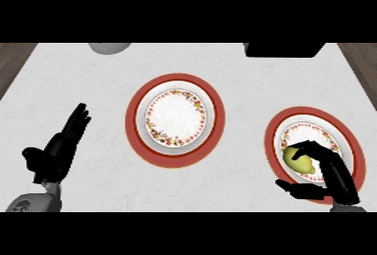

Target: Pick the lemon from the plate and place it in the plate

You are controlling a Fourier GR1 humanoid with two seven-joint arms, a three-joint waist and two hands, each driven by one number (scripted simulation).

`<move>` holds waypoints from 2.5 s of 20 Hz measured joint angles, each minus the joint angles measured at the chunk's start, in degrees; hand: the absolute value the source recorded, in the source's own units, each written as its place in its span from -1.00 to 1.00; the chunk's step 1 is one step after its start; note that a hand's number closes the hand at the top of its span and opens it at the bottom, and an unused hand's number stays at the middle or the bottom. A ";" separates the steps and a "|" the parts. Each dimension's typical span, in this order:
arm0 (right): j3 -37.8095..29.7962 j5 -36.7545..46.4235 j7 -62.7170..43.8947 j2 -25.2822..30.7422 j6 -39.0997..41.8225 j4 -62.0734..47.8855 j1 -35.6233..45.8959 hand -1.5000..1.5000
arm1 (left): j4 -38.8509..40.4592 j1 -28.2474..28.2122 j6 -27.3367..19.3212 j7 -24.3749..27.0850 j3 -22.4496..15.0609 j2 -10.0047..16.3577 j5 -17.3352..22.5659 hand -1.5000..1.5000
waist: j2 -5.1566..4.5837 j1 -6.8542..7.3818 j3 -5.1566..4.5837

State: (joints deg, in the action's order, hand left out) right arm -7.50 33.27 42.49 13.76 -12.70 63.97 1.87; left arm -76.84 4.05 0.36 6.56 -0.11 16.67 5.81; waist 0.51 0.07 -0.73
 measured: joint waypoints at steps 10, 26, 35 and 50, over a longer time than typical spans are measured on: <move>5.32 14.60 -32.17 3.61 5.03 15.39 -3.86 1.00 | -0.93 -1.91 -0.31 0.55 0.29 -0.26 -0.70 0.00 | -0.04 -0.35 0.29; 11.52 19.55 -54.19 0.30 17.93 58.60 -5.34 1.00 | -0.23 -0.78 0.91 0.20 1.41 -1.31 -1.68 0.00 | -0.40 -0.22 0.68; 18.02 24.04 -63.10 -6.03 23.29 55.87 8.04 1.00 | -2.93 -1.81 1.78 -1.53 1.90 -2.27 -2.76 0.00 | -0.49 0.18 0.70; 30.68 20.38 -72.90 -13.51 8.32 21.82 32.71 1.00 | -0.76 -0.45 2.02 -0.02 2.57 -4.00 -4.43 0.00 | -0.67 0.93 0.72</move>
State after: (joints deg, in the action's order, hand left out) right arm 23.18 53.65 -30.41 0.26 -4.38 85.79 34.59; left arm -77.60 3.60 2.38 6.54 2.46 12.67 1.39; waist -0.16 1.00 -0.01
